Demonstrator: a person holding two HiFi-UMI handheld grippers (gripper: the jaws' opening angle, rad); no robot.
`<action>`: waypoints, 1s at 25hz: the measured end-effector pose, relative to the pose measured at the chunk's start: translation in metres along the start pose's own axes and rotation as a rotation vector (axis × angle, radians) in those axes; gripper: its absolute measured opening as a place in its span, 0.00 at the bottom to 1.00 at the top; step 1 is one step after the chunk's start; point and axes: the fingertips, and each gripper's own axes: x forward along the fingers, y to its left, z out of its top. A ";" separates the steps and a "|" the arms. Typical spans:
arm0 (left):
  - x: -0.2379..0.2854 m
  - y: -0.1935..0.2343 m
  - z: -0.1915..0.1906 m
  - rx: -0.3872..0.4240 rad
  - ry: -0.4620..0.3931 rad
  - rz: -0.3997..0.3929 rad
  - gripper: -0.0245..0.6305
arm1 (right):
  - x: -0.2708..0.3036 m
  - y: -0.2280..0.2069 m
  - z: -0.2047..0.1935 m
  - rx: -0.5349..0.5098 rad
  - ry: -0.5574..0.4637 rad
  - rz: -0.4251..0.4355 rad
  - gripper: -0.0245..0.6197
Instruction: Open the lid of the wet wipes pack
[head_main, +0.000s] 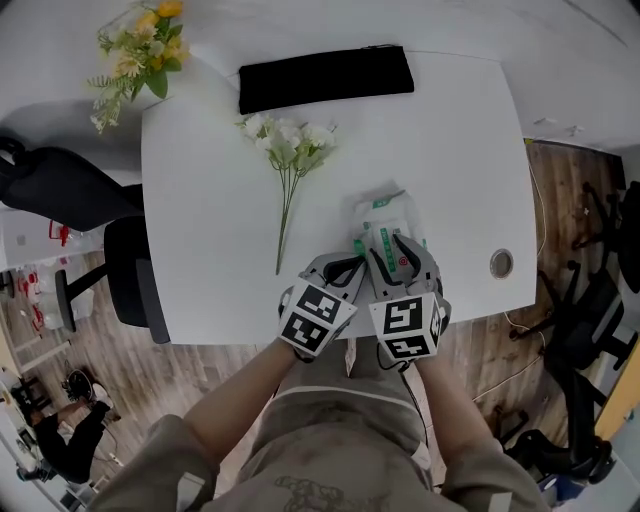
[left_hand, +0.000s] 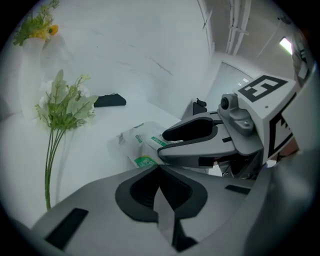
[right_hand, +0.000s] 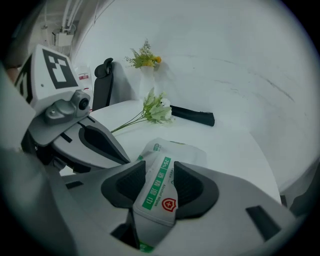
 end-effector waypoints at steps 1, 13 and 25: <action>0.002 0.000 0.000 -0.006 0.000 -0.004 0.06 | -0.001 -0.001 0.002 0.013 -0.002 0.011 0.33; 0.013 0.002 -0.004 -0.008 0.022 -0.009 0.06 | -0.033 -0.016 0.023 0.241 -0.163 0.113 0.10; 0.012 0.005 -0.005 -0.042 0.012 -0.013 0.06 | -0.049 -0.096 -0.005 0.249 -0.151 -0.060 0.10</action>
